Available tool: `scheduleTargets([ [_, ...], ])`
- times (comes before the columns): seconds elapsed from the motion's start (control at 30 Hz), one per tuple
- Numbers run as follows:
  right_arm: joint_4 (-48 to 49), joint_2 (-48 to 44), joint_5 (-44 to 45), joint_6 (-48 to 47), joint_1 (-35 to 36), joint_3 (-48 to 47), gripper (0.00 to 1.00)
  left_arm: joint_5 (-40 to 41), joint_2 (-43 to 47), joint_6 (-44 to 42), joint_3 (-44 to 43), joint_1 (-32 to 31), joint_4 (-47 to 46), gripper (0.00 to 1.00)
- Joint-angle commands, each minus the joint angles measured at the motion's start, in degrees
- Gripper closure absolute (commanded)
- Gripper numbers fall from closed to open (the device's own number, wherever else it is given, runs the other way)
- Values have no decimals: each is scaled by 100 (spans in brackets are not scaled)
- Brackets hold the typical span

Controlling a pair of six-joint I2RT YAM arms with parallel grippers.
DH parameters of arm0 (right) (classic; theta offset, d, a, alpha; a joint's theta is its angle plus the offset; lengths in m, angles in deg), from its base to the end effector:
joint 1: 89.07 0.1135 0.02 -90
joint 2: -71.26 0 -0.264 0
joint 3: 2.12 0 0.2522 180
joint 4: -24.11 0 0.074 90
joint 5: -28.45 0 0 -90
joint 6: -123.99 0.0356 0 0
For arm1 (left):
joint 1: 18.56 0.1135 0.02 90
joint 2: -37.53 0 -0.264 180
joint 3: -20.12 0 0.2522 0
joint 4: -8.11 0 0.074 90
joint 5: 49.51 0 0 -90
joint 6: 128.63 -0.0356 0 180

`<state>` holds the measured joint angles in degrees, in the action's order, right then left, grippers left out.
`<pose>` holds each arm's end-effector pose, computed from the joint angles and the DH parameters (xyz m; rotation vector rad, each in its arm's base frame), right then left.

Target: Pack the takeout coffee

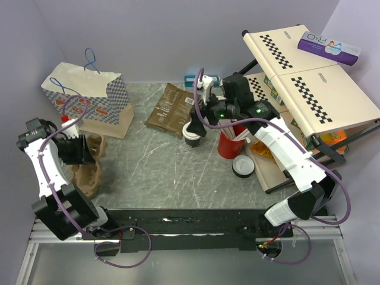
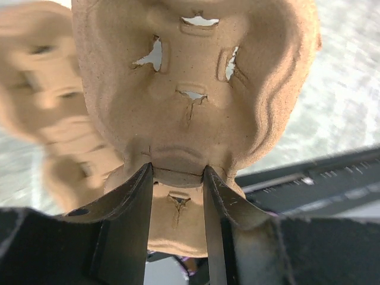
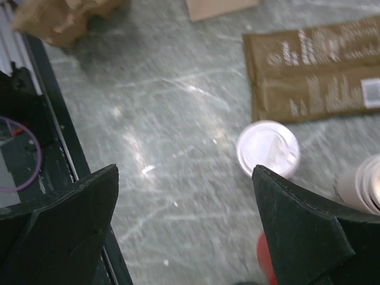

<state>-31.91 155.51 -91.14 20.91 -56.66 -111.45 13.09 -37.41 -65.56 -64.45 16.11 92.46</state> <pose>0.2540 0.1821 0.4291 -1.0999 1.8123 0.7453 0.1967 0.1162 0.3087 -0.0923 2.6474 -0.3725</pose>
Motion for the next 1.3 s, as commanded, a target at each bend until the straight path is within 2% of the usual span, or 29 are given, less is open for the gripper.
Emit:
scheduleTargets([
  [0.0, 1534, -163, -496, 472, 476, 363, 1, -1188, 295, -576, 120, 39, 262, 99],
  [0.13, 2632, 345, -461, 1252, 925, 390, 1, -1926, 619, -742, -109, 57, 420, 99],
  [0.23, 3108, 663, -443, 1850, 1241, 512, 1, -2340, 804, -857, -100, 48, 465, 99],
  [0.37, 3802, 1049, -495, 2380, 1541, 601, 1, -2139, 770, -638, -249, 48, 465, 96],
  [0.5, 4049, 1584, -828, 2696, 1681, 461, 1, -1691, 752, -313, -320, 57, 386, 96],
  [0.63, 4462, 1867, -1119, 3091, 1717, 477, 1, -1558, 989, -312, -223, 57, 350, 96],
  [0.8, 5384, 2060, -1225, 3740, 1778, 584, 1, -1541, 1139, -584, -162, 57, 614, 91],
  [1.0, 5694, 2649, -1392, 4410, 1883, -5, 1, -1575, 1210, -725, -161, 57, 807, 91],
  [1.27, 5465, 3167, -1050, 4753, 2042, -603, 1, -1620, 1306, -769, -127, 57, 808, 99],
])
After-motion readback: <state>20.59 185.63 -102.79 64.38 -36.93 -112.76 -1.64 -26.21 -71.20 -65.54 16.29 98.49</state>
